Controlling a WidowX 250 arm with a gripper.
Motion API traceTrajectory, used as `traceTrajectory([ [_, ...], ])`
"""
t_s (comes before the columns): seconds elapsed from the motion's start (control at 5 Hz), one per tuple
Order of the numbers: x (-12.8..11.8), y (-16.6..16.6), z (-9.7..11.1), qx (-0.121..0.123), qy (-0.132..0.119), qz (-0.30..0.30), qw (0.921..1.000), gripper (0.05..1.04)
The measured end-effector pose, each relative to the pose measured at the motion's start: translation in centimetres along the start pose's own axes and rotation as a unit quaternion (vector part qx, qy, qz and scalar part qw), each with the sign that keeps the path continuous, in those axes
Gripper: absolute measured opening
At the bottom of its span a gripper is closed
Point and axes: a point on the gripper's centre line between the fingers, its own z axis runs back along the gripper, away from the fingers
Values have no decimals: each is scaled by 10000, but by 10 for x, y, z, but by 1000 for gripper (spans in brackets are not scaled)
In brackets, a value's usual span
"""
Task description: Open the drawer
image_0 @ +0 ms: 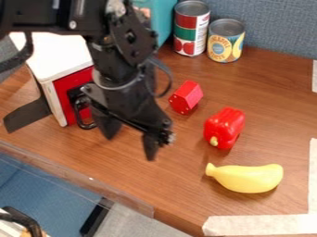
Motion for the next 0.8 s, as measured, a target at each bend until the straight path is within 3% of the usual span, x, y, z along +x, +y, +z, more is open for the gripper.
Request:
traceTrajectory([
  [0.2,7,15,-16,217,16,-506,9985,999],
  [0.6,27,49,-41,1001,-109,-1015,9897,999],
  [0.8,34,64,-49,1133,-129,-1074,9876,999],
])
